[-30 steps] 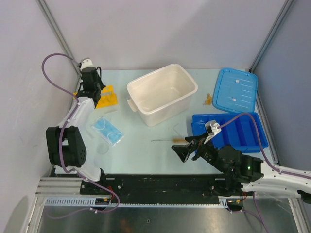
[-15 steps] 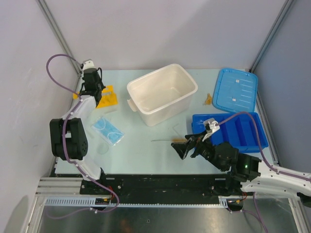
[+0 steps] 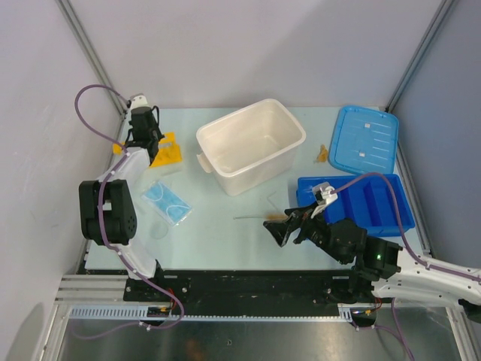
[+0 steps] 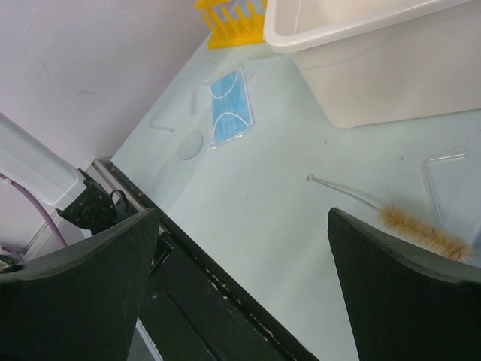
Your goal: Organize the chemistry lab equipment
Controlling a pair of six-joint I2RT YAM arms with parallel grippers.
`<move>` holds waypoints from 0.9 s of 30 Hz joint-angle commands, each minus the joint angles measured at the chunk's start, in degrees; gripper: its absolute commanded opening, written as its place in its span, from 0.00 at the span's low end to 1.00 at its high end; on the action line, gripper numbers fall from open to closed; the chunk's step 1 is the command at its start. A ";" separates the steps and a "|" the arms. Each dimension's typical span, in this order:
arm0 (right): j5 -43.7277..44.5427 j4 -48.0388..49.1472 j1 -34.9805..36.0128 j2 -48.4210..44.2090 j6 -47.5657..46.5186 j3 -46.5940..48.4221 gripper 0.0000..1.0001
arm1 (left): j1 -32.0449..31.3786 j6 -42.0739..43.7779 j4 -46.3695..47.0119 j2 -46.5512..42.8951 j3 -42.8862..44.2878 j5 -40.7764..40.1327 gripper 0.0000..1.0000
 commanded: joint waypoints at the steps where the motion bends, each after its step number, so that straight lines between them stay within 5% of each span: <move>1: -0.25 1.73 -0.23 -0.94 0.59 0.12 0.99 | 0.35 1.33 3.13 -0.21 0.63 -0.17 0.16; 20: 0.26 0.22 -0.49 -2.66 0.64 0.12 0.99 | 0.27 0.66 3.19 0.75 -1.92 -0.37 0.17; 27: 0.18 0.24 -0.49 -2.71 0.52 0.12 0.99 | 0.23 0.47 3.18 0.43 -2.80 -0.13 0.27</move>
